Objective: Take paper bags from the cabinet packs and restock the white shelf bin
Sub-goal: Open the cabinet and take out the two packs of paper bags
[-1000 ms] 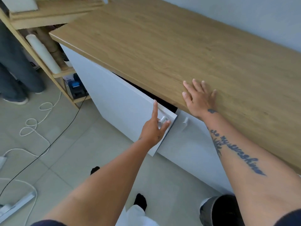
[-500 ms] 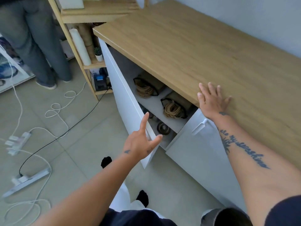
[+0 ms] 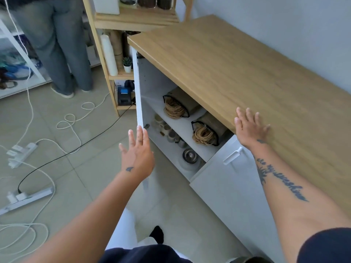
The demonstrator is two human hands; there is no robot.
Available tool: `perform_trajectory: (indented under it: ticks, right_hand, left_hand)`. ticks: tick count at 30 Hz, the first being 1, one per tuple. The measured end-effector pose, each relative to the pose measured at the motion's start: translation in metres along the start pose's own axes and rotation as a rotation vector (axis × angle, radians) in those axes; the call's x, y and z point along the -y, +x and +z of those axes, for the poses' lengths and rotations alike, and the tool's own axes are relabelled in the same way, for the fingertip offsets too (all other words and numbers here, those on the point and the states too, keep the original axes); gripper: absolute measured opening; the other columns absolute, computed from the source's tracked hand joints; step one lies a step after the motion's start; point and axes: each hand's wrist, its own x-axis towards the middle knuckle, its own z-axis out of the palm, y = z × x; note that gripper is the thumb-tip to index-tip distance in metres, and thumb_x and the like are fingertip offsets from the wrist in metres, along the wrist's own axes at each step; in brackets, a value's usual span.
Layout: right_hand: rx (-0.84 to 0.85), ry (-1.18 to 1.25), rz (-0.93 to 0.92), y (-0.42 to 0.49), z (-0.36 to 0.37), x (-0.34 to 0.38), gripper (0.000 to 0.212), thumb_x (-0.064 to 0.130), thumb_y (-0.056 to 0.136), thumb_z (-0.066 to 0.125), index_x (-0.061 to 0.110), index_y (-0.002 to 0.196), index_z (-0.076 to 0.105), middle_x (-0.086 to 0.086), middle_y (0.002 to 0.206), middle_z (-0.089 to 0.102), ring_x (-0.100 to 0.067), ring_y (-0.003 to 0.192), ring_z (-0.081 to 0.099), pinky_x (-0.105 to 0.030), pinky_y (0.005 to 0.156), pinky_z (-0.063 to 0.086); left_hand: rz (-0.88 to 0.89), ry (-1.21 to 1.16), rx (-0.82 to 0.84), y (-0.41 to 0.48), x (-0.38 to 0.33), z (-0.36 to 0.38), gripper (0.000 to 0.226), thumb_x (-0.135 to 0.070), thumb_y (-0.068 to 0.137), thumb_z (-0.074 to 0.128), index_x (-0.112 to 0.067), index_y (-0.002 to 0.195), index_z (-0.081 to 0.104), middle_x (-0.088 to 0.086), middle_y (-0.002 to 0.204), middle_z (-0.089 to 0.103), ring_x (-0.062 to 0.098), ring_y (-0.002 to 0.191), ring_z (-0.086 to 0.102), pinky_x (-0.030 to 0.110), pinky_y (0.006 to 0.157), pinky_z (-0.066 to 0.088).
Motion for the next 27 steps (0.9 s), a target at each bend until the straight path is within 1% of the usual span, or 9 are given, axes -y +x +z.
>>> perform_trajectory:
  ticks: [3, 5, 7, 9, 14, 17, 19, 23, 27]
  right_hand:
    - [0.012, -0.007, 0.0, -0.002, -0.002, 0.002, 0.05, 0.045, 0.096, 0.005, 0.04, 0.146, 0.003, 0.005, 0.159, 0.0, -0.025, 0.146, -0.003, -0.064, 0.11, 0.004]
    - [0.012, -0.009, 0.006, -0.003, -0.002, 0.002, 0.05, 0.045, 0.096, 0.005, 0.04, 0.146, 0.003, 0.006, 0.159, 0.0, -0.025, 0.146, -0.003, -0.064, 0.11, 0.004]
    - [0.011, -0.002, 0.013, -0.003, -0.002, 0.003, 0.05, 0.045, 0.096, 0.005, 0.04, 0.146, 0.003, 0.005, 0.159, 0.0, -0.025, 0.146, -0.003, -0.064, 0.11, 0.004]
    - [0.013, 0.003, 0.016, -0.004, -0.003, 0.004, 0.05, 0.045, 0.096, 0.005, 0.04, 0.146, 0.004, 0.006, 0.159, 0.0, -0.025, 0.146, -0.003, -0.064, 0.11, 0.004]
    - [0.013, -0.012, 0.012, -0.005, -0.003, 0.004, 0.05, 0.046, 0.096, 0.005, 0.04, 0.146, 0.003, 0.005, 0.159, 0.0, -0.025, 0.146, -0.003, -0.064, 0.11, 0.004]
    - [0.025, -0.006, 0.01, -0.006, -0.004, 0.004, 0.05, 0.046, 0.096, 0.005, 0.039, 0.146, 0.002, 0.005, 0.159, -0.001, -0.026, 0.146, -0.003, -0.063, 0.11, 0.004]
    - [0.015, -0.016, 0.014, -0.006, -0.004, 0.004, 0.05, 0.046, 0.096, 0.004, 0.039, 0.146, 0.002, 0.005, 0.159, -0.001, -0.025, 0.146, -0.002, -0.063, 0.11, 0.005]
    - [0.009, -0.018, 0.014, -0.001, 0.0, 0.002, 0.051, 0.046, 0.095, 0.004, 0.04, 0.146, 0.003, 0.005, 0.159, 0.002, -0.025, 0.146, -0.001, -0.063, 0.109, 0.008]
    - [0.008, -0.015, 0.018, 0.004, 0.002, 0.0, 0.052, 0.048, 0.094, 0.003, 0.041, 0.146, 0.004, 0.006, 0.159, 0.003, -0.025, 0.145, 0.002, -0.064, 0.108, 0.009]
  left_hand:
    - [-0.066, -0.076, 0.02, 0.002, 0.0, 0.001, 0.069, -0.025, 0.098, 0.031, -0.013, 0.146, -0.018, -0.001, 0.154, -0.028, 0.027, 0.145, -0.01, 0.056, 0.112, 0.016]
    - [-0.03, -0.099, -0.005, 0.001, 0.009, 0.003, 0.07, -0.032, 0.098, 0.029, -0.014, 0.145, -0.019, -0.003, 0.153, -0.03, 0.025, 0.146, -0.006, 0.056, 0.111, 0.02]
    - [0.035, -0.102, -0.027, 0.0, 0.021, 0.003, 0.07, -0.039, 0.097, 0.026, -0.014, 0.145, -0.019, -0.003, 0.153, -0.028, 0.024, 0.146, -0.003, 0.055, 0.111, 0.022]
    - [0.048, -0.111, -0.028, 0.001, 0.033, 0.0, 0.071, -0.043, 0.097, 0.025, -0.015, 0.146, -0.017, -0.004, 0.154, -0.026, 0.023, 0.146, -0.001, 0.055, 0.111, 0.021]
    - [-0.016, -0.051, -0.065, 0.004, 0.063, -0.006, 0.069, -0.049, 0.095, 0.022, -0.018, 0.148, -0.01, -0.009, 0.156, -0.02, 0.022, 0.146, 0.004, 0.058, 0.11, 0.022]
    - [-0.065, -0.001, -0.072, 0.002, 0.084, -0.011, 0.072, -0.055, 0.093, 0.021, -0.019, 0.148, -0.008, -0.009, 0.157, -0.017, 0.025, 0.146, 0.007, 0.059, 0.108, 0.023]
    - [-0.122, -0.005, -0.073, 0.004, 0.095, -0.016, 0.079, -0.063, 0.089, 0.021, -0.019, 0.149, -0.008, -0.008, 0.157, -0.016, 0.027, 0.145, 0.005, 0.058, 0.11, 0.02]
    - [-0.221, -0.054, -0.112, 0.008, 0.116, -0.022, 0.1, -0.078, 0.077, 0.028, -0.019, 0.149, -0.006, -0.006, 0.158, -0.01, 0.033, 0.144, -0.009, 0.053, 0.114, 0.008]
    - [-0.3, -0.106, -0.126, 0.018, 0.133, -0.028, 0.114, -0.084, 0.069, 0.034, -0.015, 0.149, -0.007, -0.002, 0.158, -0.011, 0.027, 0.143, -0.018, 0.051, 0.115, -0.001]
